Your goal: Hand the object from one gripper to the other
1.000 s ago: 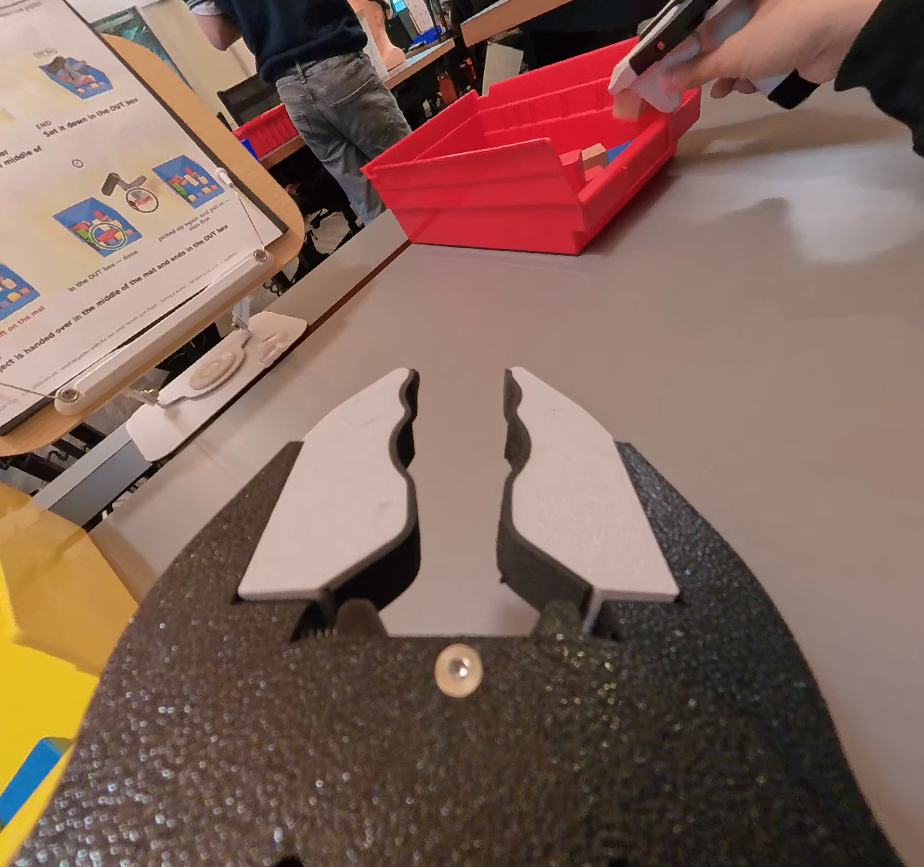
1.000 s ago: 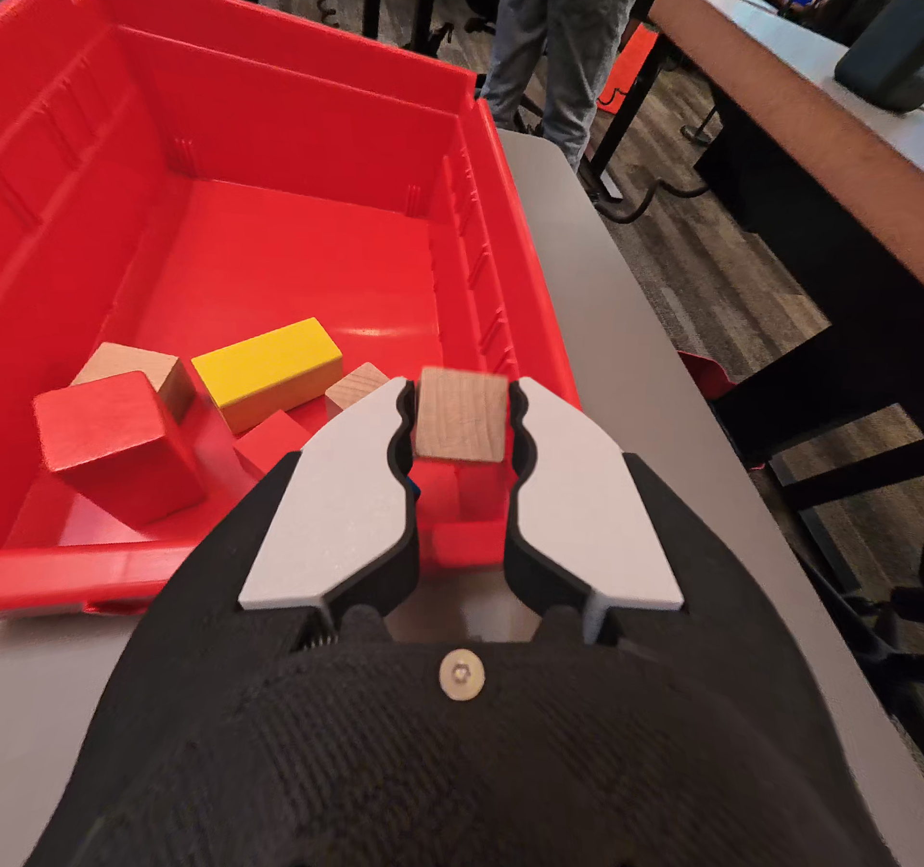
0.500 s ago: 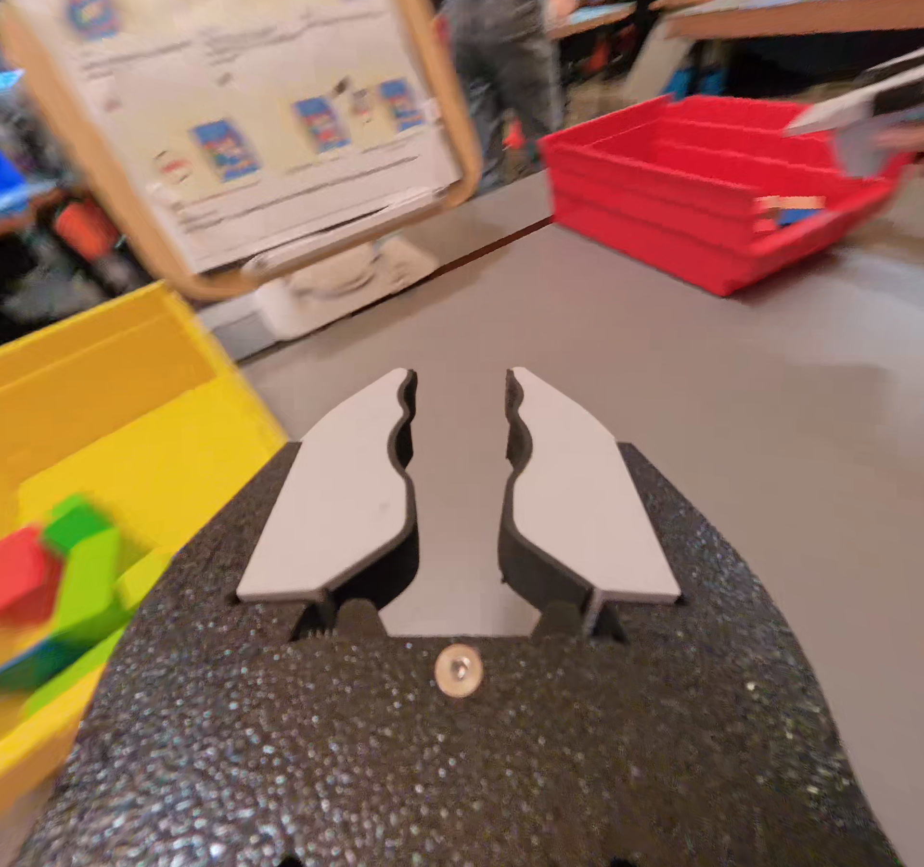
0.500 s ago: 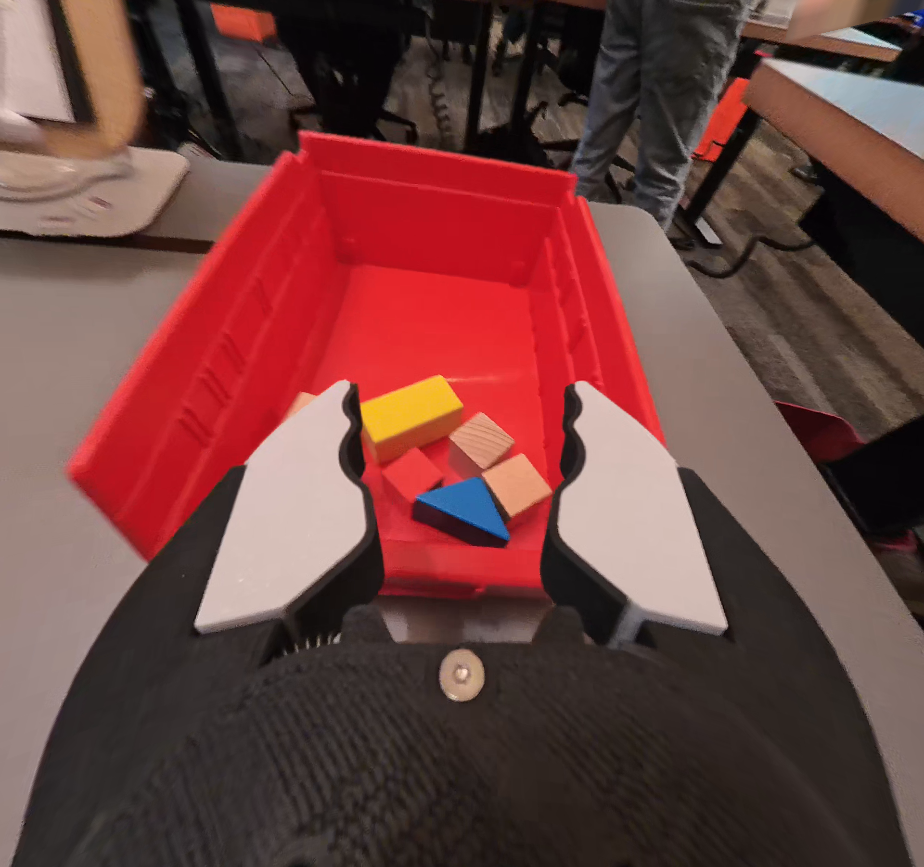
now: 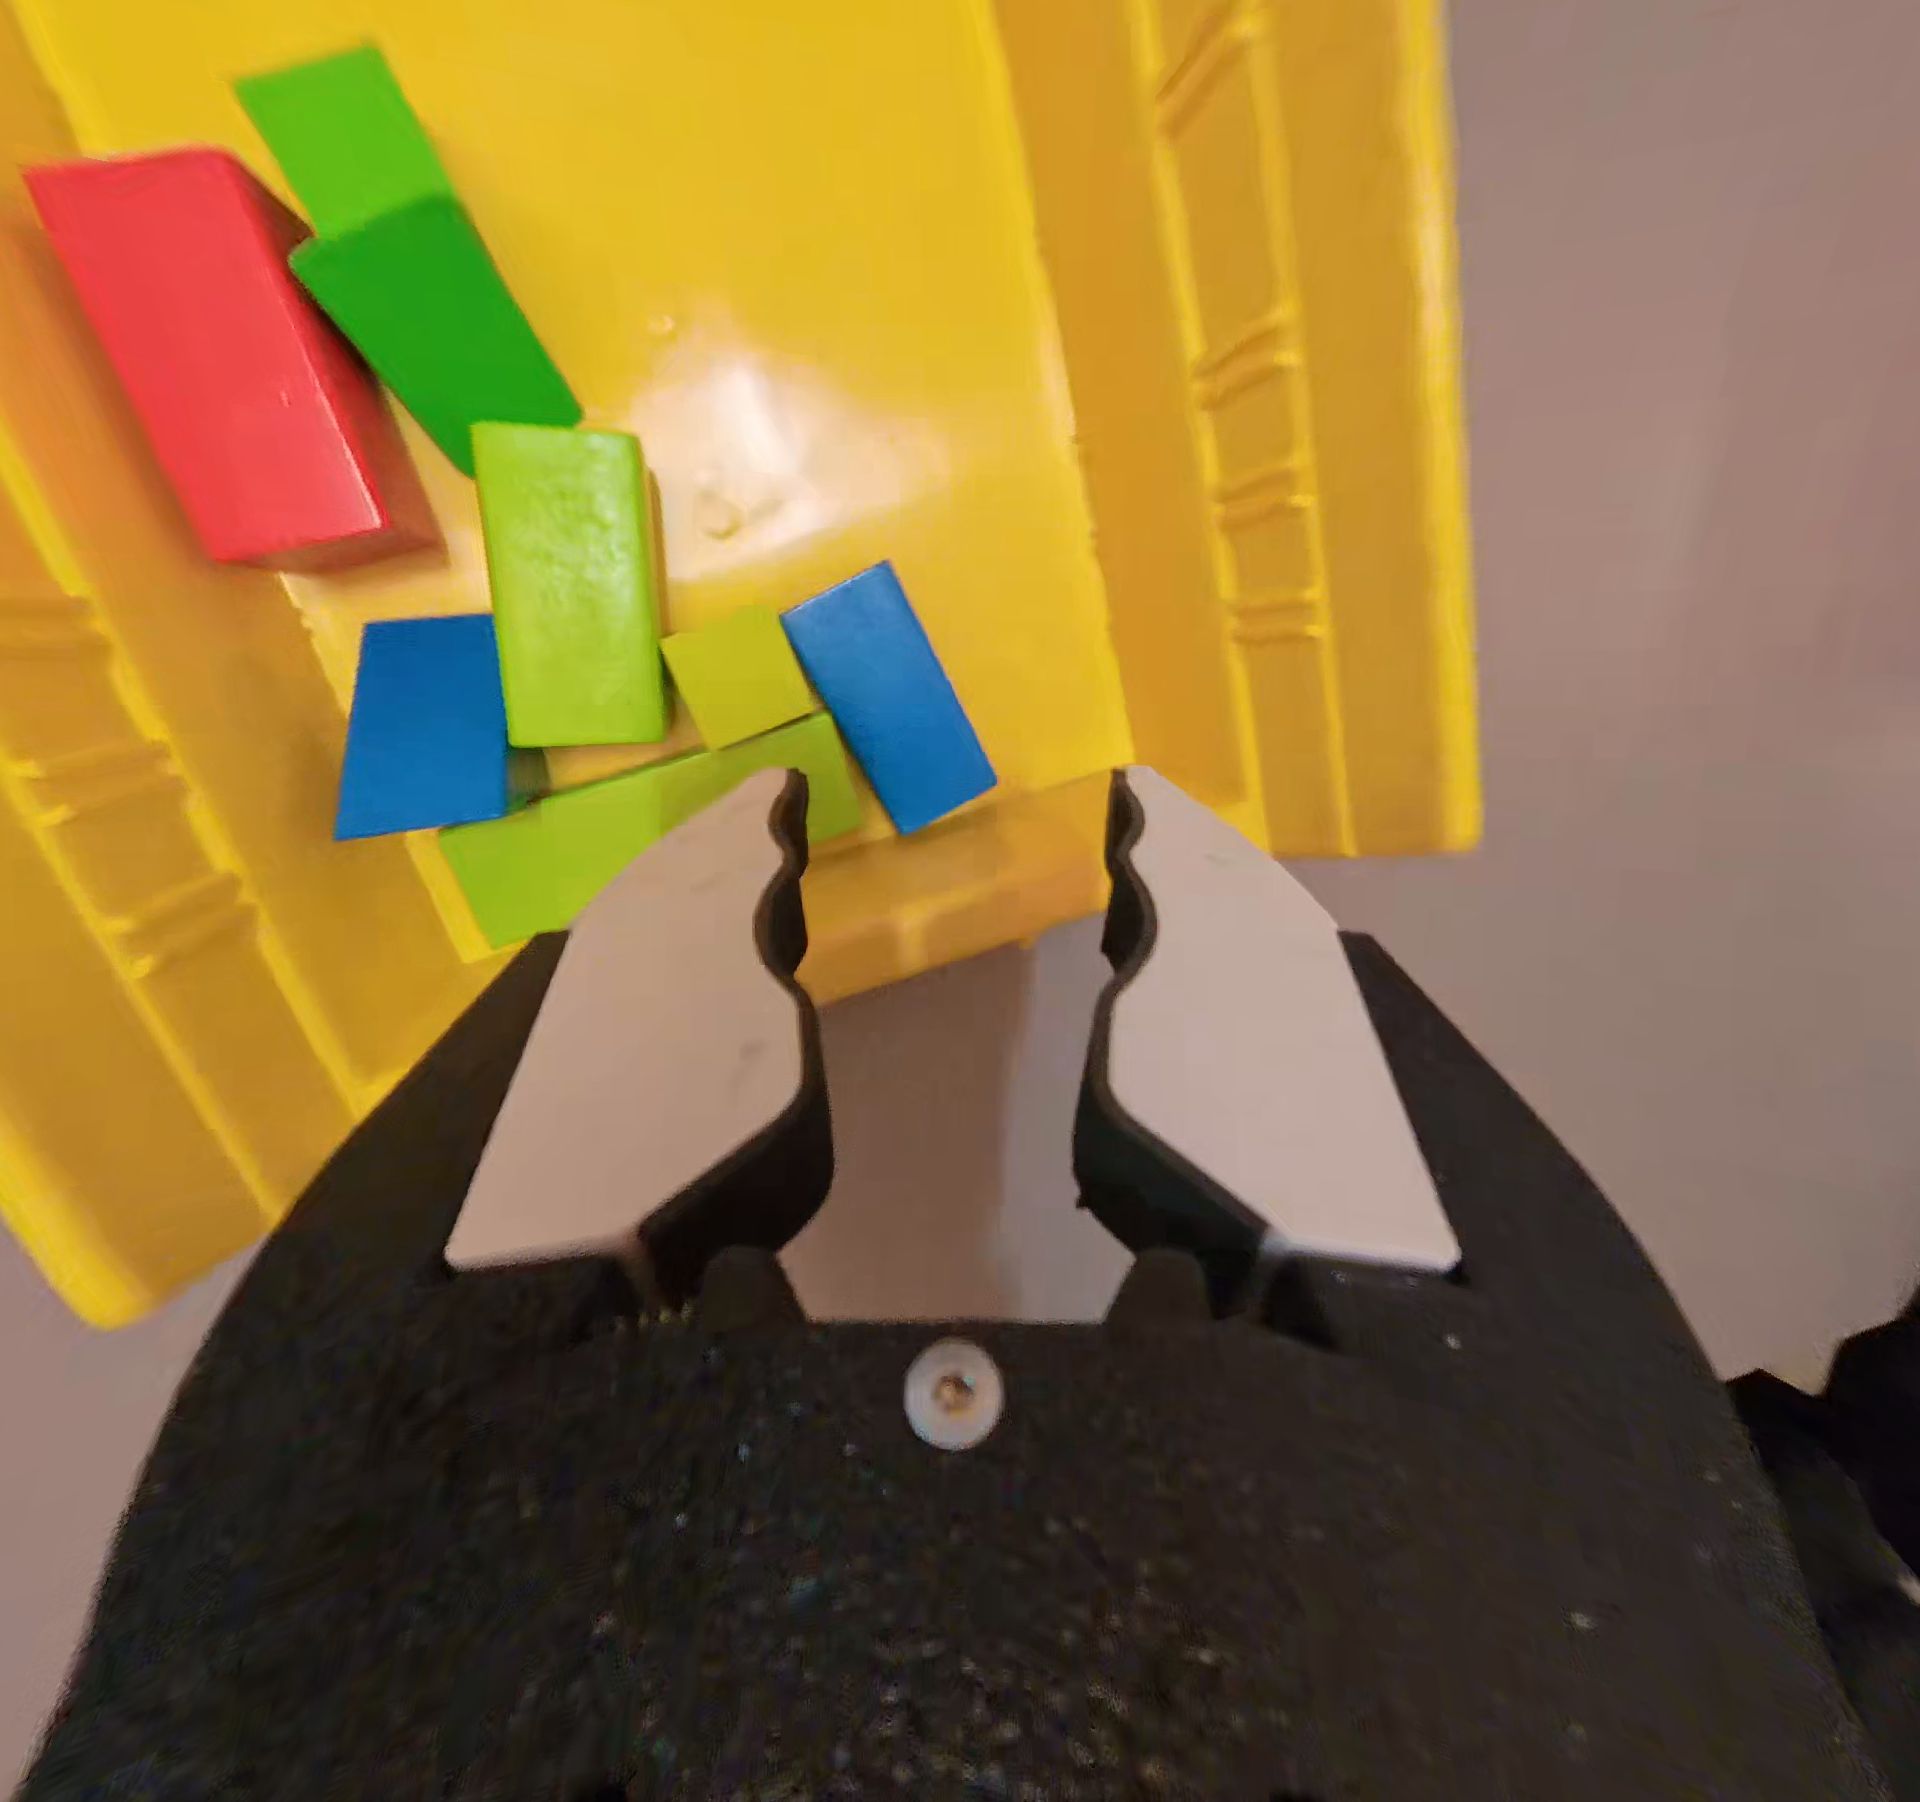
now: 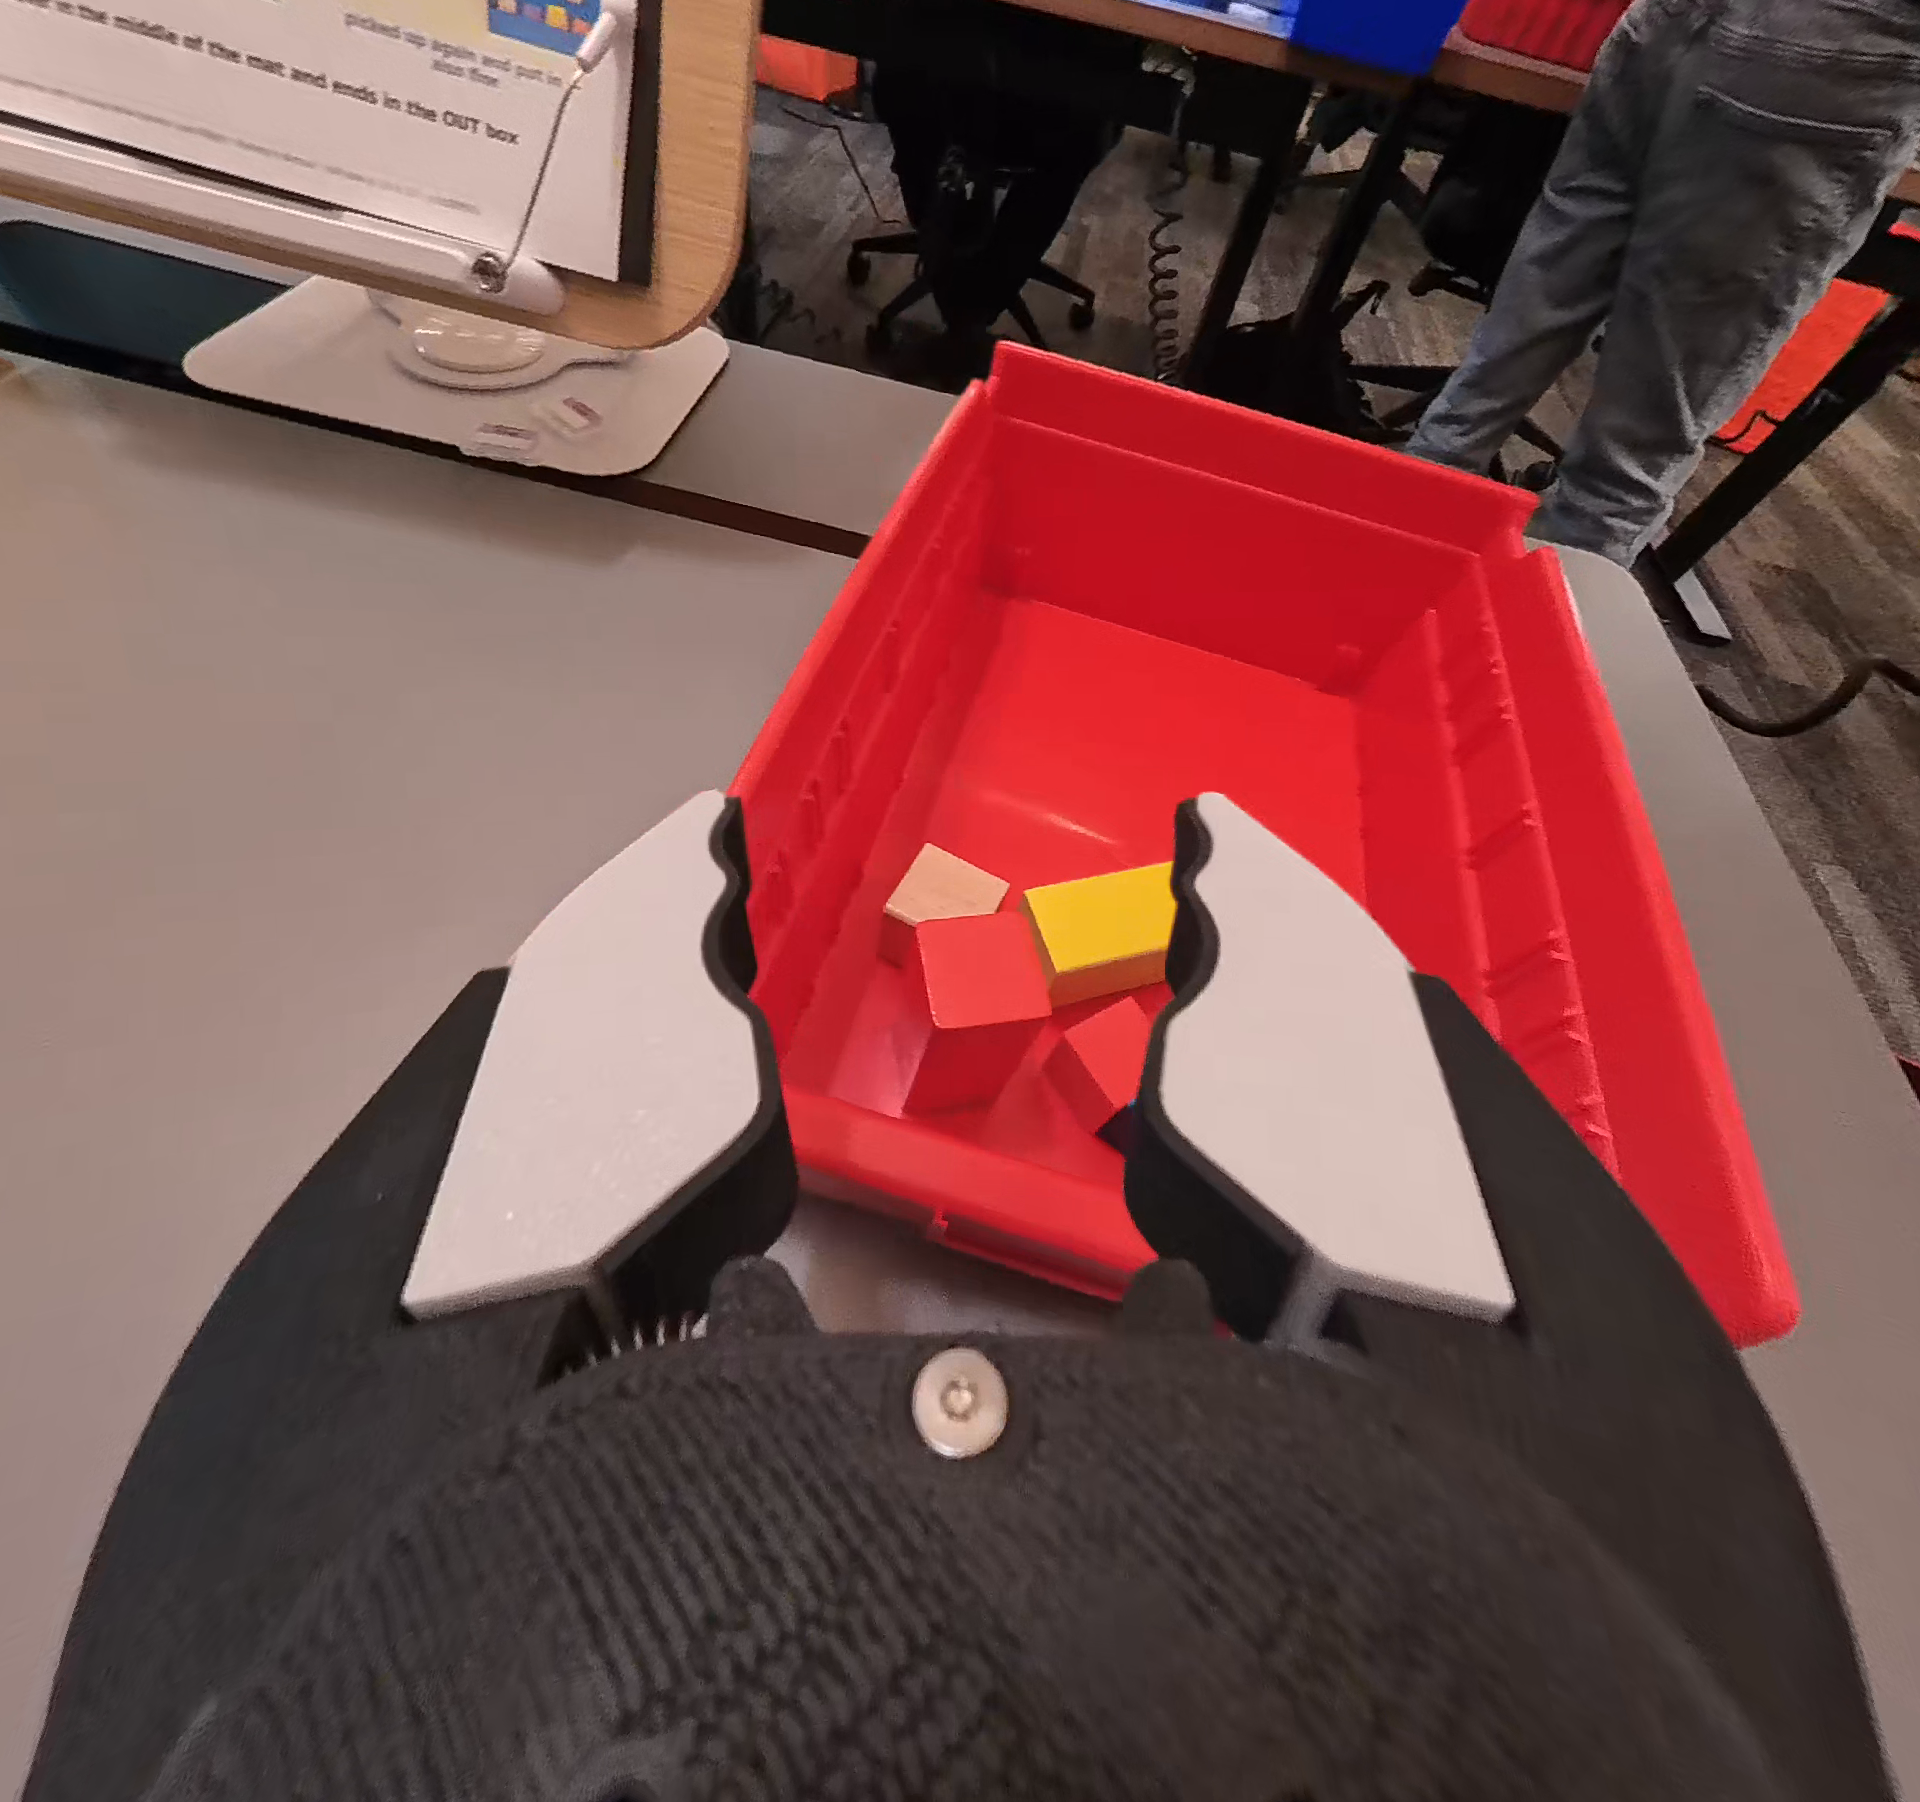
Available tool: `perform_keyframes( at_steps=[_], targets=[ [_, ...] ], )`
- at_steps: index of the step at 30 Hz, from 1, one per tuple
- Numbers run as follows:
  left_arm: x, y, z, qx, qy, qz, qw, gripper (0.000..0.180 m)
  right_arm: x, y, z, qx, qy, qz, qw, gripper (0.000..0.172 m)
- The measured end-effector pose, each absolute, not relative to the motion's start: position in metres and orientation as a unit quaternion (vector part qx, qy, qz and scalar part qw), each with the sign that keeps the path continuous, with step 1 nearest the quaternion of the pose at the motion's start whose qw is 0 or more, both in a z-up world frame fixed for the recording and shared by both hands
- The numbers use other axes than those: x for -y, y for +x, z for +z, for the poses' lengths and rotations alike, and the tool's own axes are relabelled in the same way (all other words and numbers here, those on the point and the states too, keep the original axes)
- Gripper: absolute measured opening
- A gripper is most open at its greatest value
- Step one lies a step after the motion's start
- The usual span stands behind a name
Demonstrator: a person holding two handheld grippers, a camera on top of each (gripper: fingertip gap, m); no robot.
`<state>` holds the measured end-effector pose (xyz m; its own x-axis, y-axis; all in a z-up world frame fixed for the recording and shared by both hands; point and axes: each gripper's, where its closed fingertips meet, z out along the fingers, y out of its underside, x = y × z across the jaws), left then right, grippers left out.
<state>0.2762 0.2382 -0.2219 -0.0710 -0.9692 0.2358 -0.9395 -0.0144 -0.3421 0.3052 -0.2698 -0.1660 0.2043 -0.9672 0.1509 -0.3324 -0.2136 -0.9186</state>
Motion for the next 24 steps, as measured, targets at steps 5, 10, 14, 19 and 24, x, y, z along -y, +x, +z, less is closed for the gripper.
perform_keyframes(
  at_steps=[5, 10, 14, 19, 24],
  targets=[
    [-0.251, 0.289, -0.243, -0.667, -0.727, -0.164, 0.005, 0.052, 0.26, 0.303, -0.164, -0.475, -0.676, -0.394, 0.402, 0.079],
    [-0.257, 0.291, -0.257, -0.64, -0.756, -0.137, -0.005, 0.052, 0.256, 0.303, -0.163, -0.471, -0.679, -0.388, 0.408, 0.08],
    [-0.261, 0.289, -0.263, -0.633, -0.765, -0.12, 0.001, 0.051, 0.256, 0.303, -0.166, -0.472, -0.681, -0.383, 0.408, 0.081],
    [-0.268, 0.294, -0.267, -0.615, -0.78, -0.112, 0.021, 0.043, 0.255, 0.304, -0.168, -0.473, -0.682, -0.379, 0.409, 0.081],
    [-0.274, 0.291, -0.275, -0.617, -0.781, -0.089, 0.03, 0.025, 0.254, 0.304, -0.17, -0.47, -0.687, -0.38, 0.405, 0.081]
  ],
)
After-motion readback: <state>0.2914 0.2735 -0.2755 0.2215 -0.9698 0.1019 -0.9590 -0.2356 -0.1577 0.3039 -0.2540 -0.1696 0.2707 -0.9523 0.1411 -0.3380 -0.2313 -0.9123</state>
